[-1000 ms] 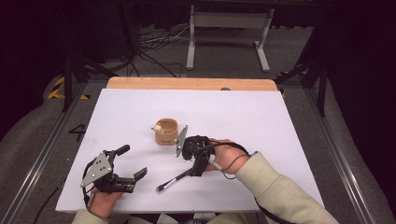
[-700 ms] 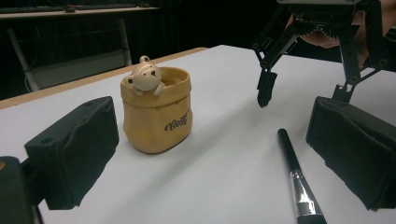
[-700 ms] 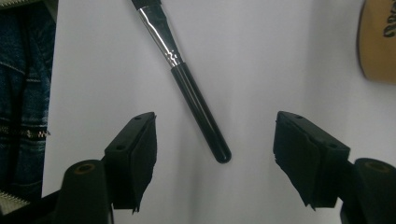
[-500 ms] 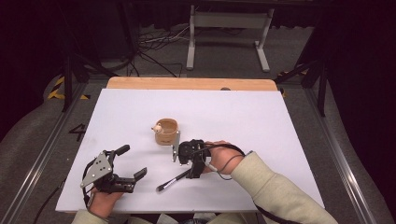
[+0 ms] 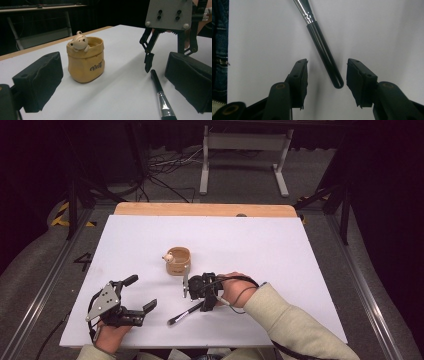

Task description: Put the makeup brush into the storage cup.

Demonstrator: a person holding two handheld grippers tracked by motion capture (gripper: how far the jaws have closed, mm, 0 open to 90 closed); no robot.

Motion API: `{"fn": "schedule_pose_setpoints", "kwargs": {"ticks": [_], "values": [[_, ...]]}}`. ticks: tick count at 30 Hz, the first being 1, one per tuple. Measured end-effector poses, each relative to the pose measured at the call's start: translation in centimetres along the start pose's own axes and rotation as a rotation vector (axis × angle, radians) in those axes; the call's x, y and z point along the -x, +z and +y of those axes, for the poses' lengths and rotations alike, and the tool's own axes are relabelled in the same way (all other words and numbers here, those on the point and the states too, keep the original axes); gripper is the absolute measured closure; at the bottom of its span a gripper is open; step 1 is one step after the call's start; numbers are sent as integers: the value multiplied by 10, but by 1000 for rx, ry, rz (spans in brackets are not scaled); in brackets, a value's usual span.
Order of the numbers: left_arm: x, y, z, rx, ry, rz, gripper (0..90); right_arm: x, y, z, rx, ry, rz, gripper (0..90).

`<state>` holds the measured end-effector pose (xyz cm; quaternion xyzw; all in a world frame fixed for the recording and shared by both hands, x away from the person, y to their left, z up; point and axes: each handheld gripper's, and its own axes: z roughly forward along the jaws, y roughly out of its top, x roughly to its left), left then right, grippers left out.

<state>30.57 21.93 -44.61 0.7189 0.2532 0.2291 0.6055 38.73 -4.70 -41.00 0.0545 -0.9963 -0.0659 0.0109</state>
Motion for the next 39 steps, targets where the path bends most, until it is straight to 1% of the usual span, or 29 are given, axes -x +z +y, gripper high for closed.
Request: {"fn": "schedule_pose_setpoints", "kwargs": {"ticks": [1, 8, 10, 11, 12, 14, 16, 17, 20, 22, 24, 28, 31, 33, 35, 39], "values": [[0, 0, 0, 0, 0, 1, 24, 0, 1, 1, 5, -1, 0, 529], [-1, -1, 0, 9, -1, 5, 23, -1, 6, 4, -19, -35, 15, 594], [-1, -1, 0, 13, -4, 8, 25, -1, 7, 5, -25, -34, 20, 609], [-1, -2, 0, 15, -6, 9, 26, 0, 8, 5, -29, -33, 22, 622], [-2, -2, 0, 17, -8, 13, 26, 0, 9, 5, -36, -37, 26, 656], [-2, -3, 0, 17, -8, 17, 26, 1, 10, 5, -39, -41, 26, 671], [-2, -3, 0, 17, -6, 22, 26, 0, 11, 6, -44, -45, 28, 706], [-2, -3, 0, 19, -8, 25, 26, 0, 11, 6, -45, -46, 30, 718], [-4, -4, 1, 28, -39, 24, 24, -1, 13, 7, -58, -46, 28, 752], [-5, -6, 2, 31, -33, 34, 27, 0, 13, 7, -62, -45, 24, 784], [-5, -6, 2, 31, -39, 32, 27, 0, 14, 8, -63, -40, 21, 787], [-5, -6, 2, 26, -24, 35, 27, -1, 14, 9, -72, -42, 15, 794], [-4, -6, 2, 28, -24, 36, 27, -2, 13, 9, -73, -40, 11, 796], [-5, -6, 2, 30, -22, 41, 25, -2, 13, 8, -69, -45, 4, 796], [-5, -7, 2, 35, -31, 46, 22, -3, 12, 8, -65, -47, 4, 797], [-6, -9, 3, 38, -33, 50, 21, -5, 7, 5, -36, -43, -6, 798]]}}
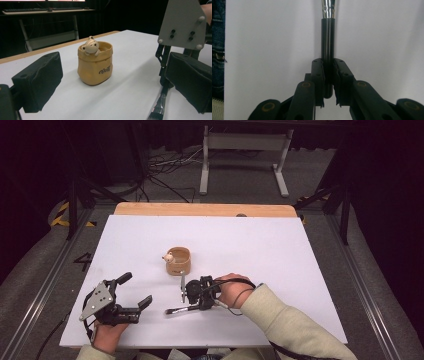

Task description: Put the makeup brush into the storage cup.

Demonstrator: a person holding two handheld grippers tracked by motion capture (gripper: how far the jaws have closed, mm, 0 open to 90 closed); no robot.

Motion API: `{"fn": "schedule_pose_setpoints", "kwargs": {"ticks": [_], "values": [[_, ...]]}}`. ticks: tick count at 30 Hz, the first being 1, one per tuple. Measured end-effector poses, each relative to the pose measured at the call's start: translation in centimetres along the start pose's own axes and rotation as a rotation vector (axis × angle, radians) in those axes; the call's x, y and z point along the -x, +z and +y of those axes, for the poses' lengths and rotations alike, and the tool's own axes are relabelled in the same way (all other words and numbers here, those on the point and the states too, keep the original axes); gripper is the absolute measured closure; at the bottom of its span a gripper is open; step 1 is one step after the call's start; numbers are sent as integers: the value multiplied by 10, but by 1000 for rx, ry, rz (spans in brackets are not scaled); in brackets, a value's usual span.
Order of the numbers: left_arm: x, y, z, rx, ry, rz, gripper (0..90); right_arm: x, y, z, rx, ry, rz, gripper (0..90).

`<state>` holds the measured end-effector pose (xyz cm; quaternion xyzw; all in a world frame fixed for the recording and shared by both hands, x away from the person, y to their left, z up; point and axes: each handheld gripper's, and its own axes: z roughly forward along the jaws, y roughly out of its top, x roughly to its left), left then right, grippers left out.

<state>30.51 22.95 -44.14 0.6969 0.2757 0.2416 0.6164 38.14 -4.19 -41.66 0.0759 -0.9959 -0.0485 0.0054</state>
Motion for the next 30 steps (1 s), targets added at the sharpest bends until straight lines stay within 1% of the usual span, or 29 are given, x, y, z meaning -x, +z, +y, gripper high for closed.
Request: {"fn": "schedule_pose_setpoints", "kwargs": {"ticks": [5, 7, 9, 10, 14, 15, 16, 18, 21, 24, 25, 27, 28, 30], "values": [[-1, -1, 1, 3, -1, 5, 19, -3, -14, -8, 54, 10, -24, 797], [-2, -1, 2, -5, 5, 14, 14, -5, -22, -12, 76, 24, -35, 797], [-2, -1, 3, -3, 11, 14, 9, -6, -28, -15, 103, 22, -48, 797], [-1, -1, 3, -5, 16, 18, 8, -8, -31, -17, 119, 33, -50, 797], [-2, 0, 4, 0, 24, 14, 6, -11, -42, -32, 232, 49, -70, 797], [-3, 0, 5, -3, 15, 10, 6, -11, -42, -32, 232, 49, -70, 797], [-3, 1, 6, -2, 12, 8, 5, -11, -45, -37, 261, 53, -77, 797], [-2, 1, 9, 7, 6, 5, 5, -14, -48, -43, 296, 63, -94, 797], [1, 1, 15, 20, 13, -4, 4, -18, -53, -52, 349, 74, -114, 797], [2, 3, 18, 25, 16, -16, 4, -22, -58, -60, 415, 90, -139, 797], [2, 3, 19, 26, 11, -19, 4, -23, -59, -64, 444, 93, -156, 797], [2, 5, 20, 33, 1, -27, 4, -26, -61, -69, 492, 106, -175, 797], [2, 5, 21, 36, -6, -27, 3, -27, -61, -72, 504, 112, -183, 797], [2, 6, 23, 42, -10, -30, 3, -28, -62, -77, 546, 129, -203, 797]]}}
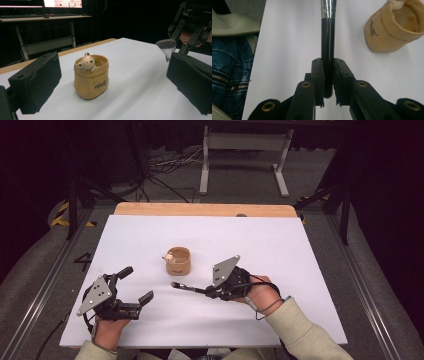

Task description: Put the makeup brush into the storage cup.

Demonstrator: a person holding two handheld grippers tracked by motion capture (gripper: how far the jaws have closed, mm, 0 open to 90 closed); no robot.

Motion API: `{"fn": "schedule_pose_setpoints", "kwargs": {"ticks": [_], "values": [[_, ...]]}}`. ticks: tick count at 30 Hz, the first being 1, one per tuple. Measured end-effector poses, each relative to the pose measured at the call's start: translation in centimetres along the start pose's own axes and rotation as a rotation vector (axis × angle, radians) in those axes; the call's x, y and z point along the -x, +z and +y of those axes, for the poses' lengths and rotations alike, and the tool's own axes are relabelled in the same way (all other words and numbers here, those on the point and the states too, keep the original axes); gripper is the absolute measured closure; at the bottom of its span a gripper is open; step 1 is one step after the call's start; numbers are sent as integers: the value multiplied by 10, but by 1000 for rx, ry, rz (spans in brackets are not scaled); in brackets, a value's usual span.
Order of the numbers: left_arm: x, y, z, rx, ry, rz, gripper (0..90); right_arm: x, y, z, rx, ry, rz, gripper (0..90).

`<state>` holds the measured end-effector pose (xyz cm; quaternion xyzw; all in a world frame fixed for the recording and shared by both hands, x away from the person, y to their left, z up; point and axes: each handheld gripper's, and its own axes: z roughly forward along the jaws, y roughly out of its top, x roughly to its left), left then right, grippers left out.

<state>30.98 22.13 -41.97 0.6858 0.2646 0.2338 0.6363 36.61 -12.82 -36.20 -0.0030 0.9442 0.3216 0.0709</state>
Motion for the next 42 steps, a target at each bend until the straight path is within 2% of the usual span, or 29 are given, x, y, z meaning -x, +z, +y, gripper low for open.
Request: {"fn": "schedule_pose_setpoints", "kwargs": {"ticks": [5, 7, 13, 15, 17, 19, 25, 30, 33, 40, 42], "values": [[1, 6, 7, 6, 16, -10, 3, -1, -11, -13, 96, 47, -47, 797], [2, 9, 10, 15, 23, -15, 4, -1, -13, -17, 117, 57, -51, 797], [1, 15, 19, 37, 4, -39, 7, -3, -17, -26, 215, 87, -69, 797], [0, 18, 22, 38, 5, -58, 8, -4, -17, -28, 243, 99, -68, 797], [0, 23, 25, 25, -21, -99, 8, -5, -17, -32, 275, 109, -76, 797], [2, 26, 28, 17, -21, -109, 8, -7, -17, -36, 328, 122, -86, 797], [9, 30, 36, 41, 19, -150, 10, -11, -16, -44, 417, 155, -119, 797], [12, 39, 40, 25, 25, -225, 42, -14, -11, -50, 476, 168, -128, 796], [13, 43, 41, 27, 23, -236, 37, -16, -9, -52, 488, 175, -138, 796], [20, 55, 47, 41, 30, -277, 34, -21, -7, -62, 596, 199, -168, 795], [22, 59, 48, 40, 30, -295, 34, -21, -6, -65, 607, 195, -182, 795]]}}
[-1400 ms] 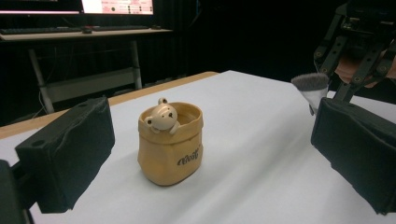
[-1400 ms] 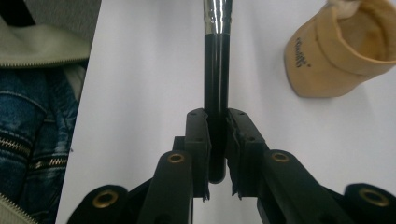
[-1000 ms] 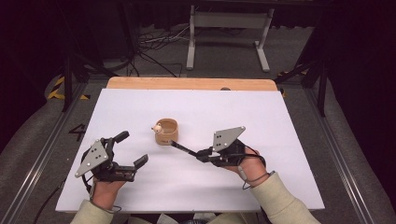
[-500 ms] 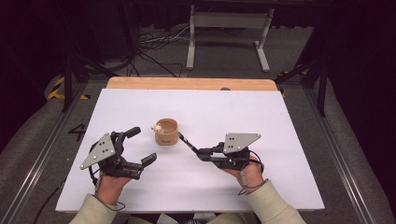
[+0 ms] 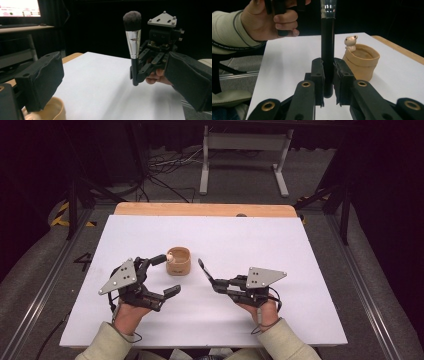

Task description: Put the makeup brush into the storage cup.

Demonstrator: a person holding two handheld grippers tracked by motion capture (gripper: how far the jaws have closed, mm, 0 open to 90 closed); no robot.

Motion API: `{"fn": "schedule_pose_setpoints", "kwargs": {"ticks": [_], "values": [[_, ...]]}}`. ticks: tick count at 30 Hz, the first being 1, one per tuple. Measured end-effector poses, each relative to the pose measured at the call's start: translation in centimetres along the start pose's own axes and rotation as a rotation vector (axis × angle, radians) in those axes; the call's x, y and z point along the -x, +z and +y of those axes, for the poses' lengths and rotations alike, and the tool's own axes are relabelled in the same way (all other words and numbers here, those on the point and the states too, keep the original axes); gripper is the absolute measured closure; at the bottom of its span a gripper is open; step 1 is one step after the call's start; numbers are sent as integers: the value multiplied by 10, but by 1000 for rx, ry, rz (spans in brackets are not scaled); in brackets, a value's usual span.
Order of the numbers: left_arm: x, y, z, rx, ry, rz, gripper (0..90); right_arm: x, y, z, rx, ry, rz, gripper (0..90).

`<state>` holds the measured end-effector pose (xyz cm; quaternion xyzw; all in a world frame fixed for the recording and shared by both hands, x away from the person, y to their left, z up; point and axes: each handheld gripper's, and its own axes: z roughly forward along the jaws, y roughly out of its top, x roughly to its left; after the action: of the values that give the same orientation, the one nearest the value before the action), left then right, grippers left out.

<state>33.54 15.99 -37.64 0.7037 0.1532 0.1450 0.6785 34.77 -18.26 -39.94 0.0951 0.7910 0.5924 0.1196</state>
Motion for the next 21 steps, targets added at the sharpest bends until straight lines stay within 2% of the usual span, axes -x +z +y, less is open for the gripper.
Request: {"fn": "schedule_pose_setpoints", "kwargs": {"ticks": [1, 4, 10, 14, 21], "values": [[0, 6, 1, -8, -9, -21, 35, 0, 0, -1, 6, -2, -2, 795], [1, 14, 2, -13, -16, -44, 39, -1, -3, -3, 35, -8, -19, 795], [4, 28, 4, -21, -4, -79, 43, -3, -5, -7, 73, 5, -40, 796], [6, 39, 5, -24, -21, -110, 50, -5, -7, -9, 84, 15, -43, 795], [10, 50, 7, -15, -30, -131, 83, -5, -8, -11, 94, 19, -42, 795]]}}
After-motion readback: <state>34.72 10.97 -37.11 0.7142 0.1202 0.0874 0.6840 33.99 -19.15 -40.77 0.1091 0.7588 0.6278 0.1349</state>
